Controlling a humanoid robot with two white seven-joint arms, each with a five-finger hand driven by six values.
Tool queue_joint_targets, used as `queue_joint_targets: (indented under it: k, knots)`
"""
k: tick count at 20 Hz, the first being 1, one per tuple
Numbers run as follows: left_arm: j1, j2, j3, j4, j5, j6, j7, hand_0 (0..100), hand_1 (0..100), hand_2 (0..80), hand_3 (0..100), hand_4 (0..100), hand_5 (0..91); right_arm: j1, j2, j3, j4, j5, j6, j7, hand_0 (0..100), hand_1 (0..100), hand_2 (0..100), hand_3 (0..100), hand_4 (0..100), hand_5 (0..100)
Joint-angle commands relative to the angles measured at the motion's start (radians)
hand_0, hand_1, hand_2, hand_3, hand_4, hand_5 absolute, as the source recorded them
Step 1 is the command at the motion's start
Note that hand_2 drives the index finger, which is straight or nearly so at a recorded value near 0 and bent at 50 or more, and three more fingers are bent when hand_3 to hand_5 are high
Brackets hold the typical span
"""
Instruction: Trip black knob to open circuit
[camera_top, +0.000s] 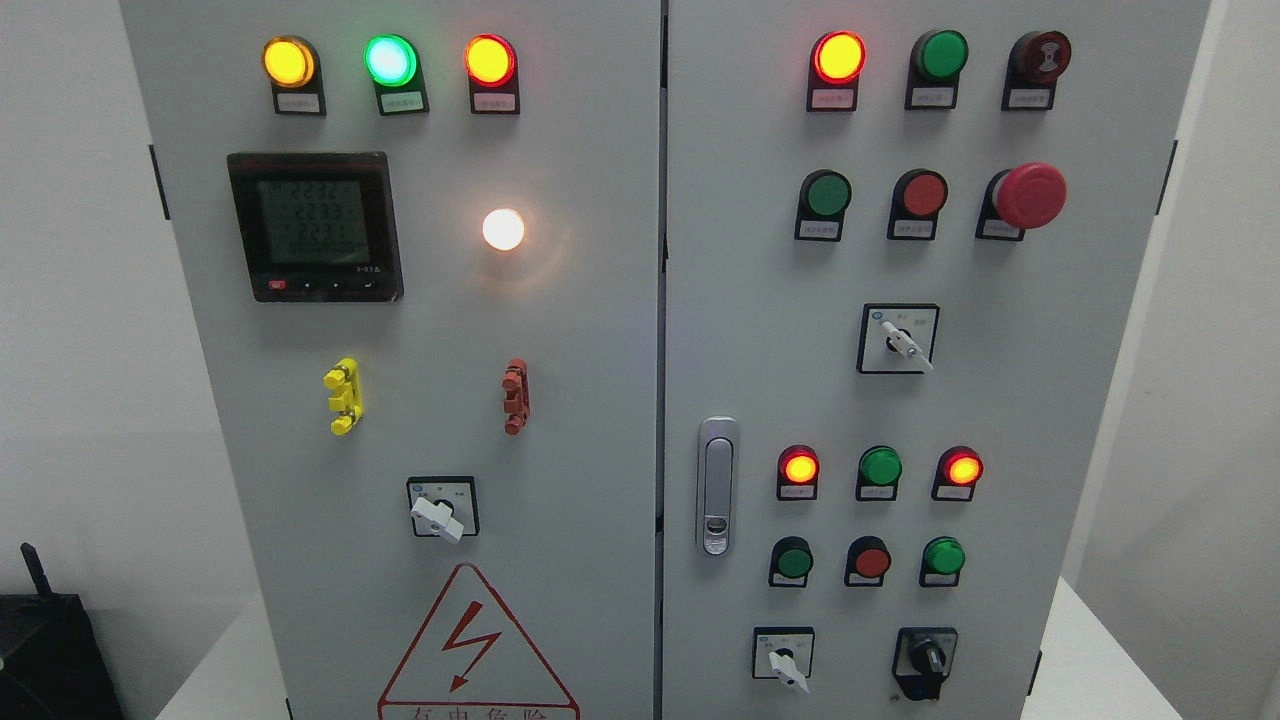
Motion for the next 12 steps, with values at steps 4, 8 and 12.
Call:
queue_joint_targets:
  k: [4,8,12]
  knots:
    - [0.0,0.0,-0.001,-0.016,0.0,0.0,0.0,12,39,0.0,0,0,0.0,0.0,0.001,0.002,0.0,0.006,-0.003,0.024,0,12,0,0,0,0]
    - [0.0,0.0,-0.001,-0.016,0.0,0.0,0.0,12,39,0.0,0,0,0.0,0.0,-0.001,0.002,-0.011,0.004,-0.012,0.021,0,12,0,0,0,0]
    - [0.0,0.0,0.001,-0.017,0.0,0.0,0.0,12,39,0.0,0,0,0.0,0.009,-0.004,-0.008,-0.076,-0.004,-0.09,-0.024,0,11,0,0,0,0]
